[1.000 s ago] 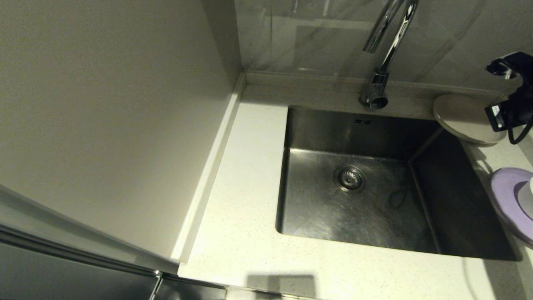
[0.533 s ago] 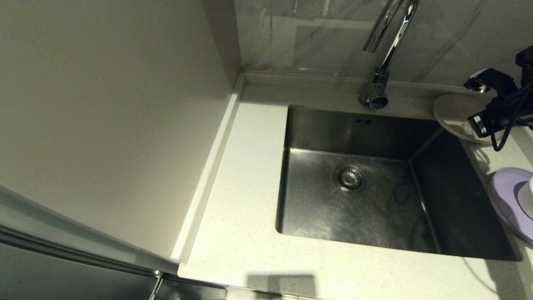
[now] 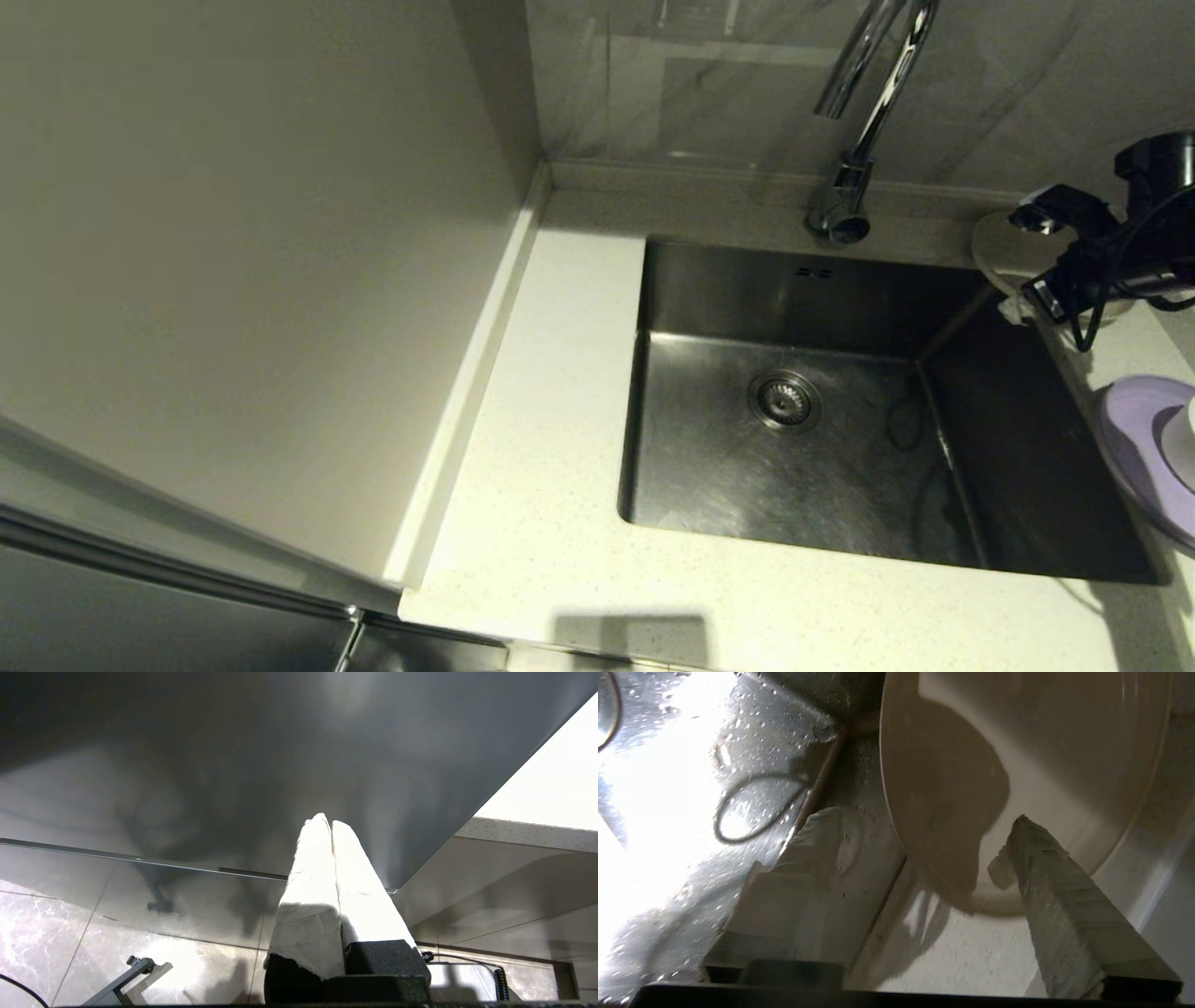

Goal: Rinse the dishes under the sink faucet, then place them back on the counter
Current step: Put a plate into the sink

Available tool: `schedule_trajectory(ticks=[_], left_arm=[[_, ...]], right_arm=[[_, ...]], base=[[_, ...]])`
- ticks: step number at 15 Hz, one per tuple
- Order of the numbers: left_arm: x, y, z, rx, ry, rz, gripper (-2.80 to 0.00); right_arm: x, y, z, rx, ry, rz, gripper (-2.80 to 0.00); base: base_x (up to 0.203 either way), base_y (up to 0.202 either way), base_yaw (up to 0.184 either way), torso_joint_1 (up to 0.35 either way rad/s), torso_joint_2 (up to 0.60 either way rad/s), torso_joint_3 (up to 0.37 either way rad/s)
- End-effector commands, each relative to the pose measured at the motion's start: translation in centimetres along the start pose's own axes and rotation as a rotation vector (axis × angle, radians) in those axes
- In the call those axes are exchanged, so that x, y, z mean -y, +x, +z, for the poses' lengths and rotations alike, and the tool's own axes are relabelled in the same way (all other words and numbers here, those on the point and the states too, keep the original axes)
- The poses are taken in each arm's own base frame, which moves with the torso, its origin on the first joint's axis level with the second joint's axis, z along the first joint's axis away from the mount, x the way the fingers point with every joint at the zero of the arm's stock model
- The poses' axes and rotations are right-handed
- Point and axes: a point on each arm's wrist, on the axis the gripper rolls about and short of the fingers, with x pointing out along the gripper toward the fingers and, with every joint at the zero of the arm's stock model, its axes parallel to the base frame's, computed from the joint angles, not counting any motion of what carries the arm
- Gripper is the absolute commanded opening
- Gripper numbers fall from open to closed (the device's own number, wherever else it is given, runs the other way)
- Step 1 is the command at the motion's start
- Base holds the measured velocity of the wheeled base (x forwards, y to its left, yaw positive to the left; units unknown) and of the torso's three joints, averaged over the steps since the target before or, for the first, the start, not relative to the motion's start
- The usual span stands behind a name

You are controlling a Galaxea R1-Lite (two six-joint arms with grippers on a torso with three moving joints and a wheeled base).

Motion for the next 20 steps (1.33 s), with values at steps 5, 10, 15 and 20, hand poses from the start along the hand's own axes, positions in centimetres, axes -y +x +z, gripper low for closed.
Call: schedule_trajectory(ticks=[5,10,15,20], left_arm=[[0.0,0.0,0.0,0.002,-0.001,0.0,-2.8],[0.0,0.0,0.0,0.002,-0.001,0.0,-2.8],[0.0,0.0,0.0,0.002,-0.001,0.0,-2.8],[0.0,0.0,0.0,0.002,-0.001,0.0,-2.8]], right_arm=[[-0.6,2.7,-0.6,-0.006,-0.033,0.004,0.0],[-0.5,3.2,-0.3,0.038,-0.042,-0.028,-2.8],[-0.6,2.7,0.1,0.052,-0.041,-0.027,-2.8],[-1.3,-0.5,2.5,0.168,-0.055,0.027,-2.8]], base=[[0.0,0.0,0.0,0.0,0.0,0.0],[0.0,0.0,0.0,0.0,0.0,0.0],[0.0,0.0,0.0,0.0,0.0,0.0],[0.0,0.0,0.0,0.0,0.0,0.0]])
